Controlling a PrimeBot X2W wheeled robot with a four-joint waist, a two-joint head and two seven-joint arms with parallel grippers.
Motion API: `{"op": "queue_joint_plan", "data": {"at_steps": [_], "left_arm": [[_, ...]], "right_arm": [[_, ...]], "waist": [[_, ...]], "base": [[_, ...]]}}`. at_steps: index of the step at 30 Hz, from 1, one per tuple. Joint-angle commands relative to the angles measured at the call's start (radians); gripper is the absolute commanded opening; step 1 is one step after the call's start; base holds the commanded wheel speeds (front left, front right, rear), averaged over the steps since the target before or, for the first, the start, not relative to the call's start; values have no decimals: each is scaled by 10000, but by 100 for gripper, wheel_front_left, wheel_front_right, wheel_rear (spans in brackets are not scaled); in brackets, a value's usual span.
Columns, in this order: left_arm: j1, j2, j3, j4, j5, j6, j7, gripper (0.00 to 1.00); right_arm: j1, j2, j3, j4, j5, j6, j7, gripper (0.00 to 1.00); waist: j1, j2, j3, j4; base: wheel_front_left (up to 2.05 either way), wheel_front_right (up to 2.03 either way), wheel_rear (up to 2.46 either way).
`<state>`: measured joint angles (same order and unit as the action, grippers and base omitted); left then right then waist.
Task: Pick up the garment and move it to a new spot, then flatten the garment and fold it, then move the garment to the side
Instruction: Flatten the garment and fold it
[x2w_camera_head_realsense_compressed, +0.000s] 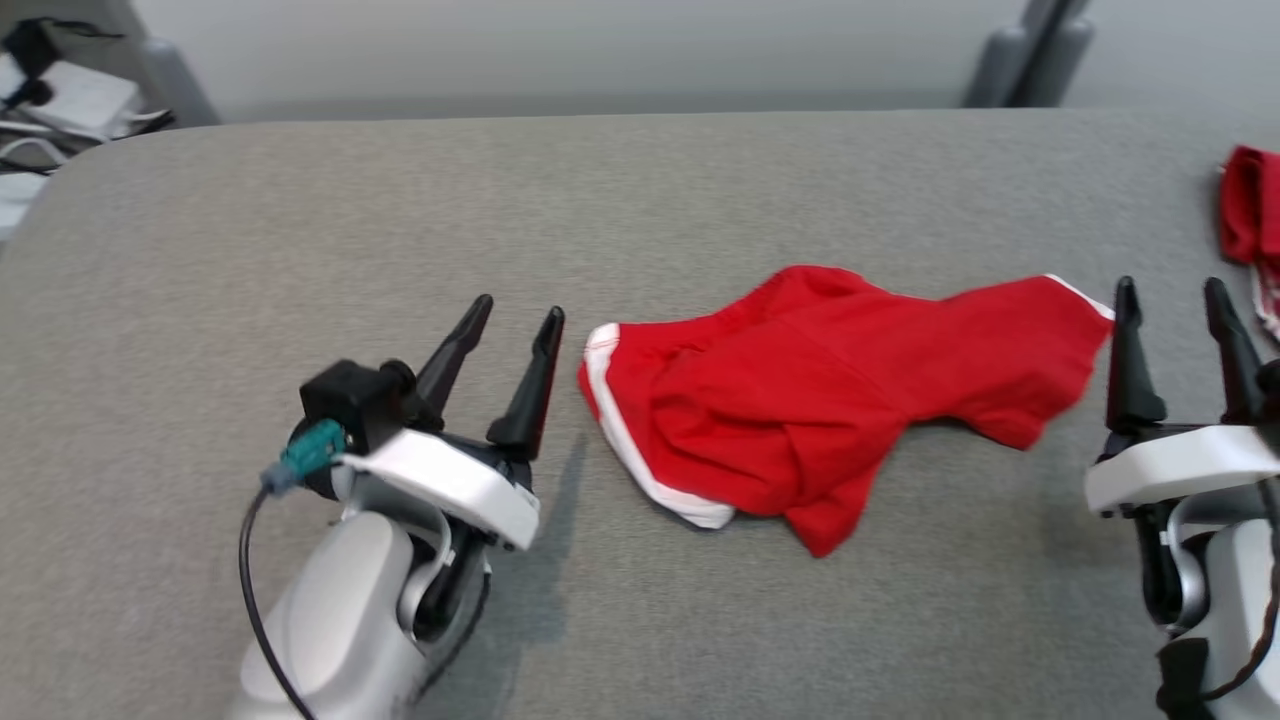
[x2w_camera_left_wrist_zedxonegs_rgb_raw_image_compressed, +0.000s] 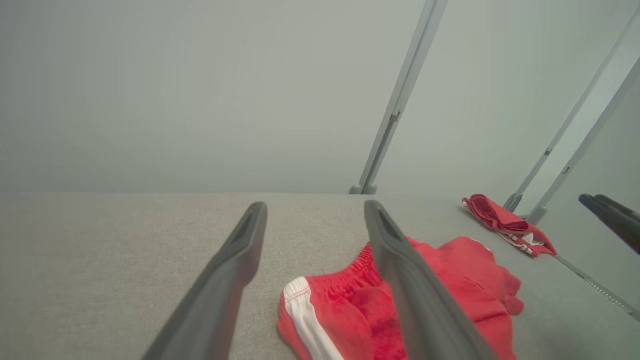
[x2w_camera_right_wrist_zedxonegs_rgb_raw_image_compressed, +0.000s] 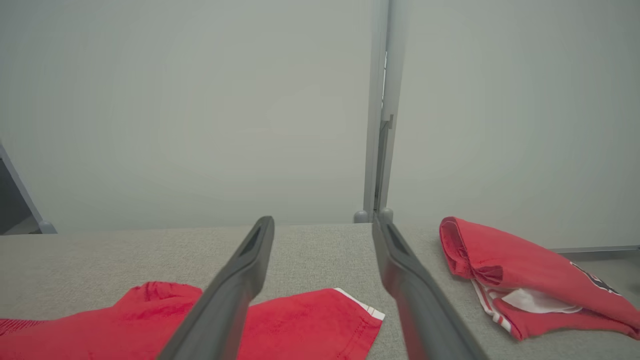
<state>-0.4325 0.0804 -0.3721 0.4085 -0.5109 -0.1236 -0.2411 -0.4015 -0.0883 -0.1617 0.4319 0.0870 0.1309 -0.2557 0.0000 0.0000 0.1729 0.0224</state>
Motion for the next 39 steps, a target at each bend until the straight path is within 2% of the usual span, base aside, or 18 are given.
{"op": "queue_joint_plan", "data": {"at_steps": [1,6,9,12,20,23,26,27,30,31,35,39], "left_arm": [[-788,236,326,538,-229,-62,194,100],[-2043,428,337,2836,-109,149,909,100],[-2602,549,227,3826,113,350,1140,100],[-2972,553,128,4678,147,357,1431,100],[-3361,472,-157,5899,205,209,1392,100],[-3434,413,-275,6235,184,129,1290,93],[-3484,331,-380,6501,127,62,1173,94],[-3502,312,-421,6586,112,43,1139,85],[-3544,260,-577,6797,55,-12,1090,25],[-3556,252,-651,6830,47,-28,1045,0],[-3663,194,-685,6692,-179,-58,418,0],[-3795,-73,-521,5777,-1096,-66,5,0]], "right_arm": [[200,20,498,-617,61,-2,-61,100],[443,162,1492,-1479,427,-2,-61,100],[556,175,1995,-1598,776,-2,-61,100],[654,132,2191,-1677,988,-2,-61,100],[696,42,2277,-1787,1204,-2,-61,100],[725,49,2259,-1833,1202,-2,-61,100],[752,56,2262,-1805,1240,-2,-61,100],[750,59,2290,-1790,1257,-2,-61,100],[729,81,2412,-1800,1294,-2,-61,100],[722,88,2453,-1813,1302,-2,-61,100],[750,83,2890,-1713,1569,-2,-61,100],[954,-63,3991,-1339,2288,-2,-61,100]], "waist": [[0,0,231,-613],[0,0,522,-1366],[0,0,639,-1699],[0,0,705,-1923],[0,0,783,-2185],[0,0,804,-2215],[0,0,816,-2188],[0,0,817,-2180],[0,0,814,-2180],[0,0,814,-2185],[0,0,790,-2181],[0,0,717,-2112]], "base": [[0,0,0],[0,0,0],[0,0,0],[0,0,0],[0,0,0],[0,0,0],[0,0,0],[0,0,0],[0,0,0],[0,0,0],[0,0,0],[0,0,0]]}}
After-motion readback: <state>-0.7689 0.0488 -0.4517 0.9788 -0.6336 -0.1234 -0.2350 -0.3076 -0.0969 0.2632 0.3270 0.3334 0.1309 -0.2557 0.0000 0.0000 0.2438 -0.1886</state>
